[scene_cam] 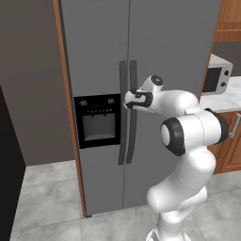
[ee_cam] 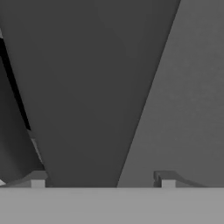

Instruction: Take the lemon wedge from the fridge and place it on the plate with fish on the dining counter.

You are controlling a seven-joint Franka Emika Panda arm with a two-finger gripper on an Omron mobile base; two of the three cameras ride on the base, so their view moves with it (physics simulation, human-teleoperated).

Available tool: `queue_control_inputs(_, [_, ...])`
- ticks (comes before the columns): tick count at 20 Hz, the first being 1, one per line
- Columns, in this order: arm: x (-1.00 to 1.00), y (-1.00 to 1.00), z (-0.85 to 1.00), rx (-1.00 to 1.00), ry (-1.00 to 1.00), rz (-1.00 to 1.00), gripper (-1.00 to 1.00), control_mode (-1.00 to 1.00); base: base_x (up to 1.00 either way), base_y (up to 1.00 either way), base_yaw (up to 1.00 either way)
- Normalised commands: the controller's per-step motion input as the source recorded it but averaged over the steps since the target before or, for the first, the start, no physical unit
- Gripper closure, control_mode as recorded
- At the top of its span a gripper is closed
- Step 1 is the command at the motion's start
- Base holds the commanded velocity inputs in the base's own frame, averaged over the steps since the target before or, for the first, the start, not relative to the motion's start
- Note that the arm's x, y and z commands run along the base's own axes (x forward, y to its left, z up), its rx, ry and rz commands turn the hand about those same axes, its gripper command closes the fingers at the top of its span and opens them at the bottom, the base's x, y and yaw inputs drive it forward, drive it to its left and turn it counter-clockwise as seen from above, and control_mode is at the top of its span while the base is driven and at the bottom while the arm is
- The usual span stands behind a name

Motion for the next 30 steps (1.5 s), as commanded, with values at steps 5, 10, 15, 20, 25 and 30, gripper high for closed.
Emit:
queue_control_inputs(5, [0.00,0.00,0.00,0.00,0.00,0.00,1.00,-1.00,0.00,0.00,0.00])
queue_control_inputs(10, [0.00,0.00,0.00,0.00,0.00,0.00,1.00,-1.00,0.00,0.00,0.00])
queue_control_inputs(15, [-0.19,0.00,0.00,0.00,-0.01,0.00,1.00,-1.00,0.00,0.00,0.00])
queue_control_inputs(20, [-0.78,-0.05,0.09,-0.01,-0.15,-0.08,1.00,-1.00,0.00,0.00,0.00])
queue_control_inputs(25, [-1.00,-0.26,0.01,0.00,-0.16,-0.19,1.00,-1.00,0.00,0.00,0.00])
queue_control_inputs(30, [-1.00,-0.34,0.00,0.00,-0.12,-0.25,1.00,-1.00,0.00,0.00,0.00])
